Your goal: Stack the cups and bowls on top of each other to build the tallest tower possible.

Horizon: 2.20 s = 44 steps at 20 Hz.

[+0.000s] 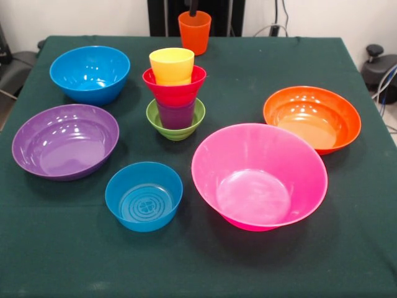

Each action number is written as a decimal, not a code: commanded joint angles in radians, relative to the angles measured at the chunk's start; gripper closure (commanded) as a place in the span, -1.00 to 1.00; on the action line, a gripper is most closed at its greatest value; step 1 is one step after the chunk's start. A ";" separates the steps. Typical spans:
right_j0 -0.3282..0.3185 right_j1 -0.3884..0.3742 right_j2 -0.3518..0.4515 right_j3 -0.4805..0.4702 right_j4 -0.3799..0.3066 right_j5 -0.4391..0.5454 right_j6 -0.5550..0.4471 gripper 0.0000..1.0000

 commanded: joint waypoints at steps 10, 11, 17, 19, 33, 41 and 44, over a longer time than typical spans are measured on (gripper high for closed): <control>0.013 0.107 0.070 -0.151 0.002 0.105 -0.028 -1.00; 0.008 0.108 0.073 -0.157 0.002 0.110 -0.031 -1.00; 0.027 0.132 0.067 -0.196 0.020 0.128 -0.019 -1.00; 0.037 0.142 0.064 -0.207 0.028 0.129 -0.012 -1.00; 0.106 0.076 0.052 -0.127 0.058 0.138 0.047 -1.00; 0.084 0.016 0.032 -0.053 0.082 0.141 0.081 -1.00; 0.110 0.022 0.006 -0.037 0.135 0.140 0.130 -1.00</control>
